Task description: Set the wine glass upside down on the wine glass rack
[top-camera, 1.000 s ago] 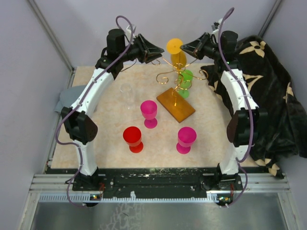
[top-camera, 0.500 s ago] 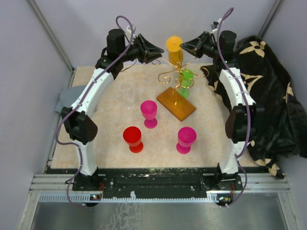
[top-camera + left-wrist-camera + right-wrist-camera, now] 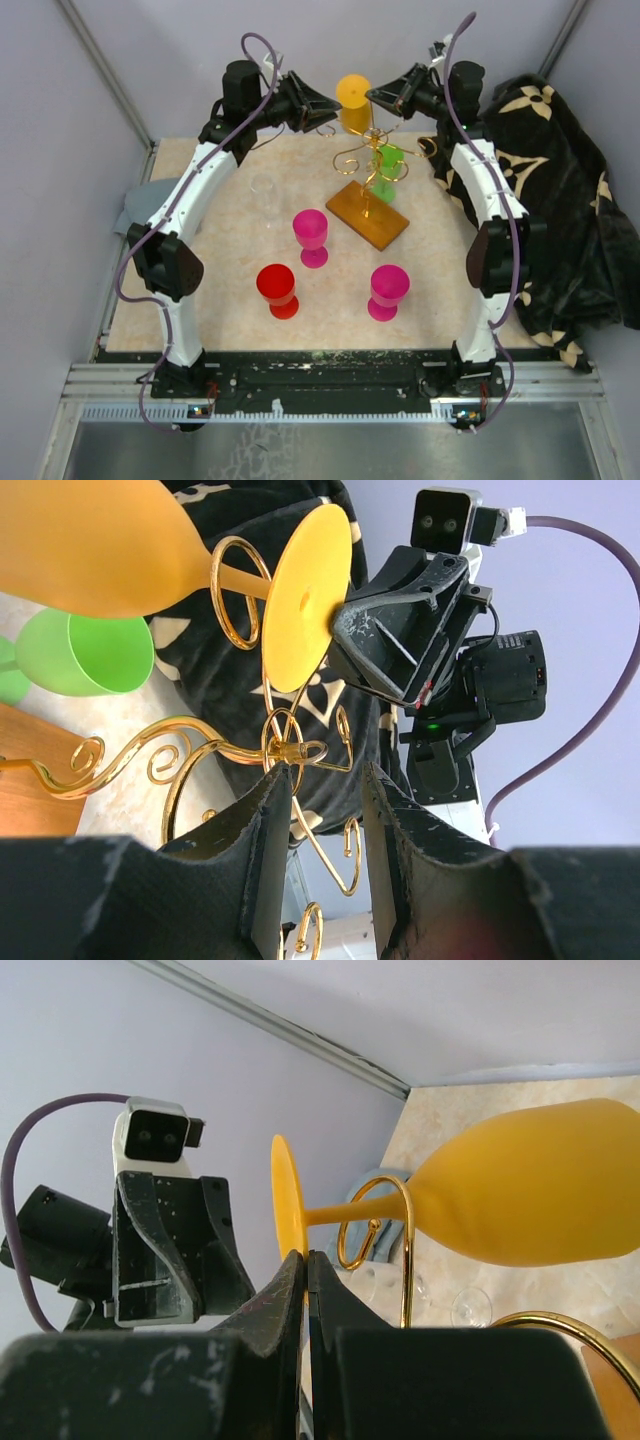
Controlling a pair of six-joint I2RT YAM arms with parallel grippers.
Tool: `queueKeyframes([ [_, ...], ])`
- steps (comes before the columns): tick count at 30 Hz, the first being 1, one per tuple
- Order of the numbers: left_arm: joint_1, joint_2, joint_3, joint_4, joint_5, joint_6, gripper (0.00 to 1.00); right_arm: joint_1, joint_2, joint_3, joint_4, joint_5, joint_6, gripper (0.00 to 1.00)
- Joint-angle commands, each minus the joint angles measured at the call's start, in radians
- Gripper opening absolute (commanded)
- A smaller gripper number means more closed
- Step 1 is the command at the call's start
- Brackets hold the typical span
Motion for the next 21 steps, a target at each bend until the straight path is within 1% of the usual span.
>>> queueKeyframes([
  [1,0.005,-0.039,-0.002,0.001,-0.005,0.013,0.4,0.018,-0.029,0.046,0.01,-0.019,-0.028,0.0],
  [7,0.004,-0.045,-0.01,-0.003,-0.004,0.017,0.4,0.041,-0.044,0.039,-0.054,-0.019,-0.065,0.0],
  [10,0.006,-0.05,-0.018,-0.003,-0.005,0.017,0.42,0.042,-0.068,0.019,-0.07,-0.007,-0.072,0.0],
  [11,0.005,-0.052,-0.019,-0.002,-0.005,0.018,0.42,0.042,-0.075,0.018,-0.082,-0.002,-0.078,0.02],
  [13,0.005,-0.054,-0.02,-0.002,-0.004,0.02,0.43,0.041,-0.085,0.018,-0.112,0.007,-0.091,0.13],
  [16,0.005,-0.057,-0.022,-0.001,-0.003,0.018,0.43,0.042,-0.099,0.018,-0.14,0.012,-0.107,0.23],
  [21,0.005,-0.066,-0.026,-0.001,0.0,0.019,0.43,0.04,-0.123,0.02,-0.179,0.024,-0.127,0.31],
])
